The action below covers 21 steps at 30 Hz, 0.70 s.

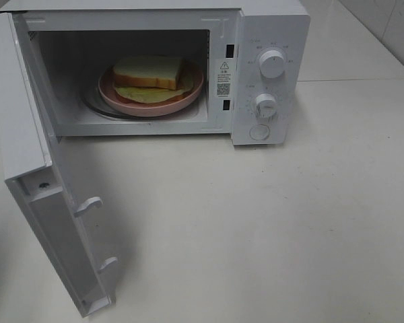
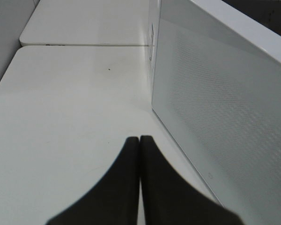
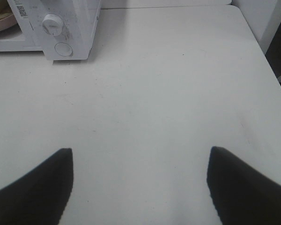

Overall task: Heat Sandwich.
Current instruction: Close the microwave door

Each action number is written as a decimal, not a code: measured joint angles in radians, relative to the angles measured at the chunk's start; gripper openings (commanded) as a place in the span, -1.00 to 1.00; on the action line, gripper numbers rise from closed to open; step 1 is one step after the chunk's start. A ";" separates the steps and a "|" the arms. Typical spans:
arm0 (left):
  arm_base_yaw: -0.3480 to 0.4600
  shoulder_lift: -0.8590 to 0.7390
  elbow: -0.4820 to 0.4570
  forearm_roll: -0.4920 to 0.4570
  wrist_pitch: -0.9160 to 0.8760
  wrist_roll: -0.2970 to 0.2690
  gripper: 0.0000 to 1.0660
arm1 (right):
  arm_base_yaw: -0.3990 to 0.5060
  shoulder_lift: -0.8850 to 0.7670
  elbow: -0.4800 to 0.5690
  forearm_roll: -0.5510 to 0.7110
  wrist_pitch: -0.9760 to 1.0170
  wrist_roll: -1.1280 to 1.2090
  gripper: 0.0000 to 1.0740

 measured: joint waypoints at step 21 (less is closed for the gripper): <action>0.000 0.360 0.144 0.015 -0.685 -0.007 -0.99 | 0.000 0.000 0.000 0.000 0.000 0.000 0.42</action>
